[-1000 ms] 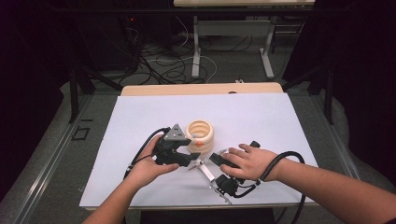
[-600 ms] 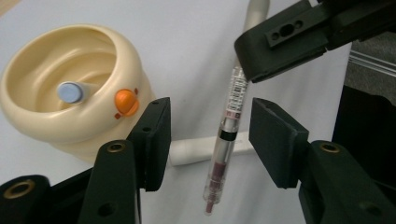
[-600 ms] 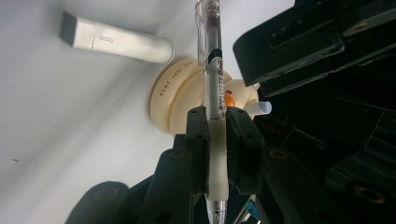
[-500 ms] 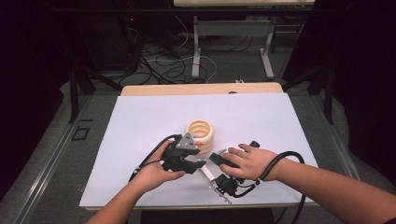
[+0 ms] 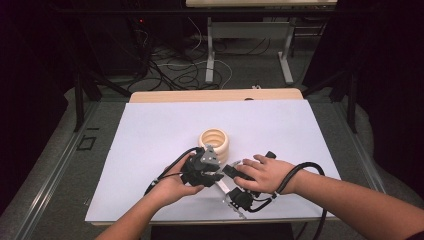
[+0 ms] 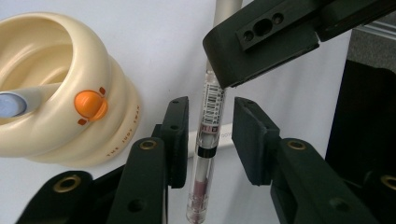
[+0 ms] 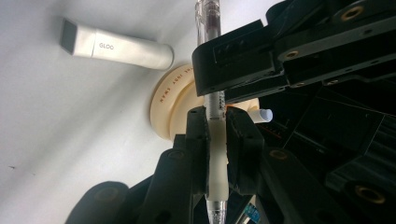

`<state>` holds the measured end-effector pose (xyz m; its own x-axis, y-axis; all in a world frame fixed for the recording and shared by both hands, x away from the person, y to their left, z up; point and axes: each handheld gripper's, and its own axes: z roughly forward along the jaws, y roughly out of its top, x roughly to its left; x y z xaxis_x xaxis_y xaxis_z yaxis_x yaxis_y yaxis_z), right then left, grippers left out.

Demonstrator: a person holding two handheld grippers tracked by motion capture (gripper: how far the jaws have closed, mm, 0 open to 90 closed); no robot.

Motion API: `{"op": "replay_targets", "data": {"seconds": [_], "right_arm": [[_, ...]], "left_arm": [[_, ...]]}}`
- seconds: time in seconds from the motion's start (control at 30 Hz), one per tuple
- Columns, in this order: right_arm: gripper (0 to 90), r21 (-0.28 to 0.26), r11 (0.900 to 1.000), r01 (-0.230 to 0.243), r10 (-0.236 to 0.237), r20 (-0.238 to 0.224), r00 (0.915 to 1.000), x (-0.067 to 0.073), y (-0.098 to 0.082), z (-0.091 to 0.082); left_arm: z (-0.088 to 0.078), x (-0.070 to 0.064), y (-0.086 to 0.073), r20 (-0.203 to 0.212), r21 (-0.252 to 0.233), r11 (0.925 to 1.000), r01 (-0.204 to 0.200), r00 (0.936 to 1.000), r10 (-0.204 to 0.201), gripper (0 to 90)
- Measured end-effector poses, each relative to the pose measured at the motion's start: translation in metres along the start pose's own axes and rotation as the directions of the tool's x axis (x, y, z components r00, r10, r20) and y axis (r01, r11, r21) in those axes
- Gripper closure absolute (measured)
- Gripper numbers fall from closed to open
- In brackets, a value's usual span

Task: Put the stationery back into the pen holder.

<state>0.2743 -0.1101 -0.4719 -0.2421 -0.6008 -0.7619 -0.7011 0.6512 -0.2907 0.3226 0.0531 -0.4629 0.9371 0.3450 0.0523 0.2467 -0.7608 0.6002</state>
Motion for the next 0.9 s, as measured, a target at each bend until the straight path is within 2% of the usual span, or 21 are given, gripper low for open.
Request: {"op": "replay_targets", "data": {"seconds": [0.03, 0.07, 0.27, 0.7, 0.73, 0.9], "right_arm": [[79.8, 0.003, 1.000, 0.002, -0.002, -0.001, 1.0000, 0.0000, 0.0002, -0.0004], [79.8, 0.003, 1.000, 0.004, -0.004, -0.001, 1.0000, -0.0002, 0.0004, -0.0004], [79.8, 0.000, 1.000, 0.011, -0.011, 0.007, 0.9999, 0.0001, 0.0015, -0.0006], [79.7, 0.007, 1.000, 0.017, -0.017, 0.003, 0.9998, -0.0002, 0.0035, -0.0004], [79.7, 0.002, 1.000, 0.021, -0.021, 0.014, 0.9997, -0.0003, 0.0032, 0.0001], [79.5, 0.009, 1.000, 0.017, -0.017, 0.015, 0.9998, -0.0027, 0.0012, -0.0006]], "left_arm": [[0.0000, 0.0000, 0.0000, 0.000, 0.000, 1.0000, 0.000, 1.0000, 0.000, 69.8], [0.0013, -0.0017, 0.0004, -0.017, 0.003, 1.0000, 0.002, 0.9999, -0.002, 70.5], [0.0044, -0.0035, 0.0038, -0.031, 0.024, 0.9997, -0.009, 0.9995, 0.010, 74.9], [0.0059, -0.0062, 0.0061, -0.043, 0.038, 0.9989, -0.029, 0.9986, 0.030, 78.6], [0.0058, -0.0060, 0.0063, -0.044, 0.036, 0.9988, -0.032, 0.9985, 0.034, 78.7], [0.0033, -0.0043, 0.0077, -0.048, 0.029, 0.9993, -0.024, 0.9985, 0.026, 78.9]]}}
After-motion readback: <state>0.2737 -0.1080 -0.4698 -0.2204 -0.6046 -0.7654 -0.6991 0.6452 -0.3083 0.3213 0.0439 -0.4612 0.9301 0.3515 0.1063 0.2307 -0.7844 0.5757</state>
